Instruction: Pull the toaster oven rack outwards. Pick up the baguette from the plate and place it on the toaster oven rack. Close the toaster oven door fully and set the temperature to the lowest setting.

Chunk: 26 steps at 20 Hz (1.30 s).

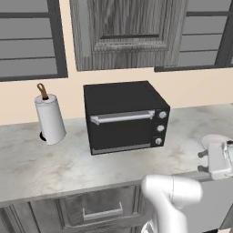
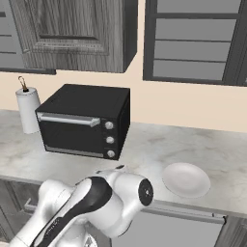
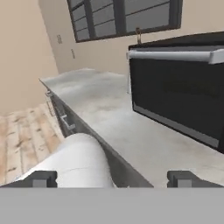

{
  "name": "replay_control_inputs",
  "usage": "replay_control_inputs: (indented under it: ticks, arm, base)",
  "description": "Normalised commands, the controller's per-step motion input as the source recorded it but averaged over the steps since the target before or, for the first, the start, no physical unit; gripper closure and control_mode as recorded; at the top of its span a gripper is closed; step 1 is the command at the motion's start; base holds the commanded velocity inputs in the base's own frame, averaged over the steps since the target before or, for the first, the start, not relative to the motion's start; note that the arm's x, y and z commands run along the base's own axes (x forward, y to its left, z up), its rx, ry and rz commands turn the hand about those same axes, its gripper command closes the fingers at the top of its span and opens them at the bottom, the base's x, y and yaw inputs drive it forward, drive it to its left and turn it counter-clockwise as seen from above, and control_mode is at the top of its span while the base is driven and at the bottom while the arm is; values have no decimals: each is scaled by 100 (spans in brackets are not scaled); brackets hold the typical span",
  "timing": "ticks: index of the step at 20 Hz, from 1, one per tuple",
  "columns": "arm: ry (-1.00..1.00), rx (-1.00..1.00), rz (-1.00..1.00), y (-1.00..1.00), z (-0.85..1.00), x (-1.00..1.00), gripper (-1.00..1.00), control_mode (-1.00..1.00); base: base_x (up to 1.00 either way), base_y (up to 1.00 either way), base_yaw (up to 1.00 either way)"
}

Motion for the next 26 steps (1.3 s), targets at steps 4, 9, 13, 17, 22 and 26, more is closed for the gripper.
replay_control_inputs:
  ticks: [4, 9, 13, 17, 22, 26]
  arm:
    - [-55, 27, -29, 63, 0, 5, -100, -100]
    - [-24, 12, -40, 72, 13, 51, -100, -100]
    - [0, 28, -43, 57, 3, 58, -100, -100]
    - [0, 29, -25, 7, 3, 31, -100, -100]
    - [-3, 27, -25, 8, 1, 24, -100, -100]
    - [-7, 4, -24, 47, 12, 37, -100, -100]
  base:
    - [0, 0, 0]
    - [0, 0, 0]
    - [0, 0, 0]
    - [0, 0, 0]
    - [0, 0, 0]
    - [0, 0, 0]
